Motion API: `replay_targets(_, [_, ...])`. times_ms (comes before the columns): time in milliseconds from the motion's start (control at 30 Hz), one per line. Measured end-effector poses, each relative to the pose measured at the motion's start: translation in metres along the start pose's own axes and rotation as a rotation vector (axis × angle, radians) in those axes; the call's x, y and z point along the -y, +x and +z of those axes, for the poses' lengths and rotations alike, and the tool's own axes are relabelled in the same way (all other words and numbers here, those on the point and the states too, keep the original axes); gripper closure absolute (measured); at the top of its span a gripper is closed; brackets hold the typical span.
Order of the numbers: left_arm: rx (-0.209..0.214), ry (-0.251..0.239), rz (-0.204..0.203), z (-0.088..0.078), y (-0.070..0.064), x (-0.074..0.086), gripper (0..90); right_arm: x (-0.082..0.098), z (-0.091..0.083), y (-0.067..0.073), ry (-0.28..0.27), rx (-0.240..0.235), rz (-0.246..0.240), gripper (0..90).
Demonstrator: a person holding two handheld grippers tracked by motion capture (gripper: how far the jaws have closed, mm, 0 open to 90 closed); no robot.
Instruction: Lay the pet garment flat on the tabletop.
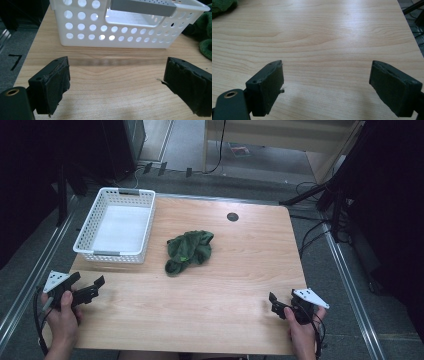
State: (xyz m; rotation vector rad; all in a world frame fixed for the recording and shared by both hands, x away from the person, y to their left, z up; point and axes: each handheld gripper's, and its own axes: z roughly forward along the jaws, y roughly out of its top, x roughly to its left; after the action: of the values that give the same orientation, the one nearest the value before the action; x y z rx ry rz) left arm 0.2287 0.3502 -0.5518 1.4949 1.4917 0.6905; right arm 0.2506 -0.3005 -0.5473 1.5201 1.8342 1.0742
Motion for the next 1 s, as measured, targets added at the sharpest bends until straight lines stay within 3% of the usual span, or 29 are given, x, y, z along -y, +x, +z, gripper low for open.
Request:
replay_targets(200, [-0.005, -0.003, -0.005, 0.001, 0.0, 0.0, 7.1, -0.002, -0.002, 0.002, -0.019, 0.031, -0.004, 13.2])
replay_targets(367, [-0.008, -0.005, -0.004, 0.0, 0.0, 0.0, 7.0, -0.012, -0.006, 0.014, -0.062, 0.004, -0.01, 13.0])
replay_targets(433, [-0.01, -0.004, 0.0, 0.0, -0.001, 0.0, 7.0, -0.024, -0.004, 0.031, -0.065, -0.04, -0.036, 12.6])
replay_targets(500, [-0.012, -0.003, 0.002, 0.0, -0.001, 0.0, 7.1, -0.028, -0.002, 0.038, -0.065, -0.052, -0.063, 11.8])
replay_targets(567, [-0.015, -0.005, 0.003, 0.0, -0.001, 0.0, 7.0, -0.044, 0.002, 0.058, -0.068, -0.113, -0.101, 7.1])
replay_targets(600, [-0.015, -0.005, 0.004, 0.0, -0.001, 0.0, 7.0, -0.044, 0.002, 0.058, -0.068, -0.113, -0.101, 7.1])
replay_targets(633, [-0.016, -0.004, 0.004, 0.0, -0.001, 0.0, 7.0, -0.056, 0.005, 0.073, -0.07, -0.153, -0.117, 4.7])
replay_targets(700, [-0.016, -0.004, 0.005, 0.0, -0.001, 0.0, 7.0, -0.068, 0.011, 0.087, -0.069, -0.194, -0.132, 1.7])
replay_targets(1000, [-0.012, -0.001, 0.011, 0.0, -0.002, 0.0, 7.0, -0.109, 0.055, 0.157, -0.001, -0.257, -0.197, 0.0])
